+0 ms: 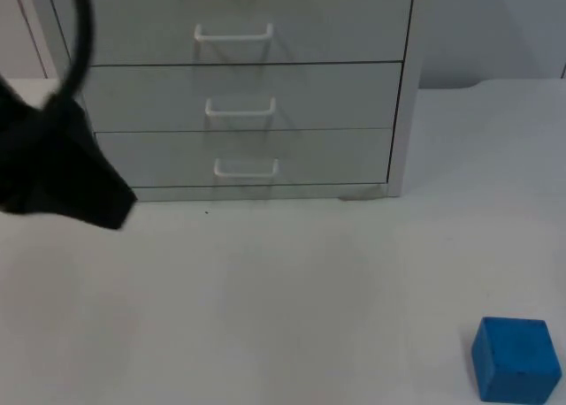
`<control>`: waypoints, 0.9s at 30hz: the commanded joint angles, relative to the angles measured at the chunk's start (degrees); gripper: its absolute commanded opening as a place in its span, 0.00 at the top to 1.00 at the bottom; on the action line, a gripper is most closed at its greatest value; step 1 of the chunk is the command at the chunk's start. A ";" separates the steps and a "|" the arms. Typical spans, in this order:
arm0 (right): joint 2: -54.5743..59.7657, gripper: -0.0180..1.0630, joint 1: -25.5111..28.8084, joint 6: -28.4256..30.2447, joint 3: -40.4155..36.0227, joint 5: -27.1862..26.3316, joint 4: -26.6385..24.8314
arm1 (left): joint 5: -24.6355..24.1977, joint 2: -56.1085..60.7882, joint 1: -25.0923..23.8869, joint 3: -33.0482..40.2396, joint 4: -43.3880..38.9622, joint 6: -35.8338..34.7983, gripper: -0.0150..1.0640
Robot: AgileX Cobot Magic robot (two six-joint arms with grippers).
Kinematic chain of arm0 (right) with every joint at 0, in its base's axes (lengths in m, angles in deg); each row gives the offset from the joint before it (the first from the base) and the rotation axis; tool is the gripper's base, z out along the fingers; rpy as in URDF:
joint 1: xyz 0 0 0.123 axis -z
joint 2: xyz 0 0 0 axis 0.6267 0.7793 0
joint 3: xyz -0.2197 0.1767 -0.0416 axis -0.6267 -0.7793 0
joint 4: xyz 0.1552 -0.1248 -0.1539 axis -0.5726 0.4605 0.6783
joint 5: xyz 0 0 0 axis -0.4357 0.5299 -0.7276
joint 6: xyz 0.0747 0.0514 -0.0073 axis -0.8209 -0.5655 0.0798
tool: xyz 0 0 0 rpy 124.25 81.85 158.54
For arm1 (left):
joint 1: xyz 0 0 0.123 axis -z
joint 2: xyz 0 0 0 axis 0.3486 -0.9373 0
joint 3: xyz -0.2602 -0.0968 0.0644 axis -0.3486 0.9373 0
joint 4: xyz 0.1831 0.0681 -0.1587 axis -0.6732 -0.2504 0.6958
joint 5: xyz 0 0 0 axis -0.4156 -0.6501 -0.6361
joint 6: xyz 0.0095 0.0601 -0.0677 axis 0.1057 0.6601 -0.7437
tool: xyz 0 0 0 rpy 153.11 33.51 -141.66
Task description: Open the drawer with the left hand, place the block into the drawer with the right hand, then close the drawer with the left hand.
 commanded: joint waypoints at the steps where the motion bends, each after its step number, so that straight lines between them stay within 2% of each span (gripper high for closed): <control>1: -0.01 0.01 0.23 0.02 -0.15 -0.71 -0.15 | 2.94 -1.88 4.31 -0.38 -2.28 0.46 0.24; 3: -0.01 0.01 0.23 0.02 -0.15 -0.71 -0.15 | 5.26 -3.99 8.75 -0.78 -4.67 0.70 0.24; 4: -0.01 0.01 0.23 0.02 -0.15 -0.71 -0.15 | 5.26 -3.99 8.75 -0.78 -4.67 0.70 0.24; 7: -0.01 0.01 0.23 0.02 -0.14 -0.84 -0.15 | 5.57 -8.35 13.90 -3.29 -9.04 0.70 0.24; 8: -0.01 0.01 0.23 0.02 -0.14 -0.84 -0.15 | 5.57 -8.35 13.90 -3.29 -9.04 0.70 0.24; 13: -0.01 0.01 0.23 -0.24 -0.14 -1.19 0.07 | 5.88 -16.97 20.31 -7.76 -21.02 0.70 0.24; 14: -0.01 0.01 0.23 -0.24 -0.14 -1.19 0.07 | 5.88 -16.97 20.31 -7.76 -21.02 0.70 0.24; 16: -0.01 0.01 0.23 -0.24 -0.14 -1.33 0.07 | 7.56 -20.07 22.29 -8.22 -28.10 -0.02 0.24; 18: -0.01 0.01 0.23 -0.24 -0.14 -1.51 0.41 | 10.72 -23.79 24.21 -8.23 -37.19 -4.23 0.24; 19: -0.01 0.01 0.23 -0.24 -0.14 -1.51 0.41 | 10.72 -23.79 24.21 -8.23 -37.19 -4.23 0.24; 23: -0.01 0.01 0.23 -0.24 -0.14 -1.56 0.41 | 16.14 -28.54 24.71 -8.34 -50.16 -11.81 0.24; 25: -0.01 0.01 0.23 -0.24 -0.14 -1.65 0.41 | 17.25 -29.64 24.71 -8.34 -53.00 -12.57 0.24; 27: -0.01 0.01 0.23 -0.24 -0.14 -1.80 0.41 | 20.51 -31.64 24.71 -8.34 -56.92 -12.68 0.24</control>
